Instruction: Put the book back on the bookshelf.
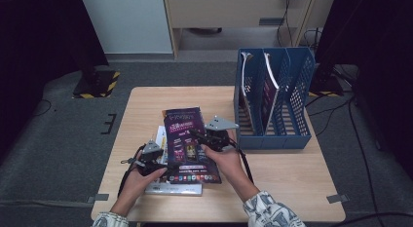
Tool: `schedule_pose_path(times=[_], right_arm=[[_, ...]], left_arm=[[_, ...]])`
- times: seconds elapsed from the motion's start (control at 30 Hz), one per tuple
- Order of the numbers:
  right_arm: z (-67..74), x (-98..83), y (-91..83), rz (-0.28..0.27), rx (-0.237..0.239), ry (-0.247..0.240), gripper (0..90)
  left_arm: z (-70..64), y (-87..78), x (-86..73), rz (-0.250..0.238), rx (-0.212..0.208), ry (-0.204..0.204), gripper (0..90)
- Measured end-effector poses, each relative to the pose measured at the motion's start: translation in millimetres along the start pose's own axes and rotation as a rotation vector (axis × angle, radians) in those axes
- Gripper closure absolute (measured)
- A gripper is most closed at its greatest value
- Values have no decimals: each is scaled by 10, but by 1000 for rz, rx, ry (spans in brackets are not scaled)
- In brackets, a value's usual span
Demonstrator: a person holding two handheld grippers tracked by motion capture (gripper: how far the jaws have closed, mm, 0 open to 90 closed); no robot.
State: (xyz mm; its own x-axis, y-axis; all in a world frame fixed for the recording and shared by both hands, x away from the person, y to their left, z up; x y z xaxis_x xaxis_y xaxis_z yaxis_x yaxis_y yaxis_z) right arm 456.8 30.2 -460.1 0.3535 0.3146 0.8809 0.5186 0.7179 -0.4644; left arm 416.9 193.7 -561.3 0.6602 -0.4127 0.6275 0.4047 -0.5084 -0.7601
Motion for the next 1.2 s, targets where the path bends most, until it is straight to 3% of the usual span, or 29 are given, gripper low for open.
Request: schedule_pose_path(times=[0.3,0.6,0.77,0.87,0.93,1.07,1.2], right_arm=[[18,84,-67,-48,-7,-19,815],[63,143,-116,-77,4,-36,817],[101,165,-122,-83,14,-50,819],[112,176,-127,-89,16,-58,819],[117,177,-129,-89,18,-58,819],[128,165,-121,-85,25,-62,822],[121,163,-129,-86,29,-62,822]], left_arm=[[-4,-10,12,-16,-14,-11,104],[-56,-8,29,-22,-44,16,165],[-102,-4,41,-25,-90,15,210],[-147,-15,58,-32,-113,32,269],[-146,-16,58,-23,-94,42,302],[-119,-83,79,-31,-101,18,459],[-104,-123,89,-40,-101,19,557]])
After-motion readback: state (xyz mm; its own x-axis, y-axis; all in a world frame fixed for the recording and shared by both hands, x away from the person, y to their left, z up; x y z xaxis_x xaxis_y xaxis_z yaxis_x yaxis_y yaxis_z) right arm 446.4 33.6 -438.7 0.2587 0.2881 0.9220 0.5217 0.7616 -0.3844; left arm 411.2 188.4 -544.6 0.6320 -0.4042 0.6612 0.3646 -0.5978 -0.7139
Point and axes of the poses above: each handheld gripper's, and its own axes: y roughly forward along the jaws, x roughly out of its top, z roughly to its left, the point moved 7 cm from there along y, roughly forward along the jaws, and after that the axes turned 11 degrees about z, right-handed, at the moved point
